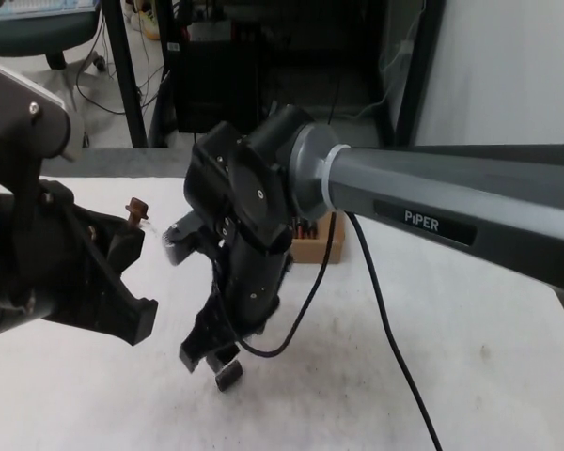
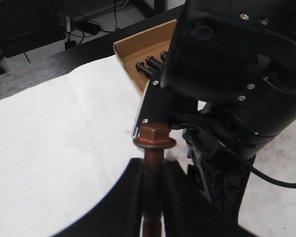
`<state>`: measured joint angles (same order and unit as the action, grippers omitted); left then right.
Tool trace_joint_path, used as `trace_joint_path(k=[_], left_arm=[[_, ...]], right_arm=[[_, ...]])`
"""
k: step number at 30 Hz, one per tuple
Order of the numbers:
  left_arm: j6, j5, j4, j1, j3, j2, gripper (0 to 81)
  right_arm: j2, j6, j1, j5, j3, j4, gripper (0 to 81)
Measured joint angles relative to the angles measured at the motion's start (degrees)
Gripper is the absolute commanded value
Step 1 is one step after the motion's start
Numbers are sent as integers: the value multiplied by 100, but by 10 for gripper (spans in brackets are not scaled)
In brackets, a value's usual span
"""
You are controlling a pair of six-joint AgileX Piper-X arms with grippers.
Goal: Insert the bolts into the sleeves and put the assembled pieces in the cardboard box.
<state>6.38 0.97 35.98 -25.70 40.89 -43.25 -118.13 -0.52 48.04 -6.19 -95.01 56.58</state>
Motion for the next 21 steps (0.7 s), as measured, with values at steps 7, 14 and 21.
trace_joint_path(k=[7, 14, 21], left_arm=[[0, 0, 0, 0, 0, 0, 3], [0, 0, 0, 0, 0, 0, 3], [103, -155, 0, 0, 0, 0, 3]], right_arm=[[0, 3107, 0, -60, 0, -92, 475], [0, 4334, 0, -108, 0, 79, 470], [-10, 4812, 0, -599, 0, 52, 470]])
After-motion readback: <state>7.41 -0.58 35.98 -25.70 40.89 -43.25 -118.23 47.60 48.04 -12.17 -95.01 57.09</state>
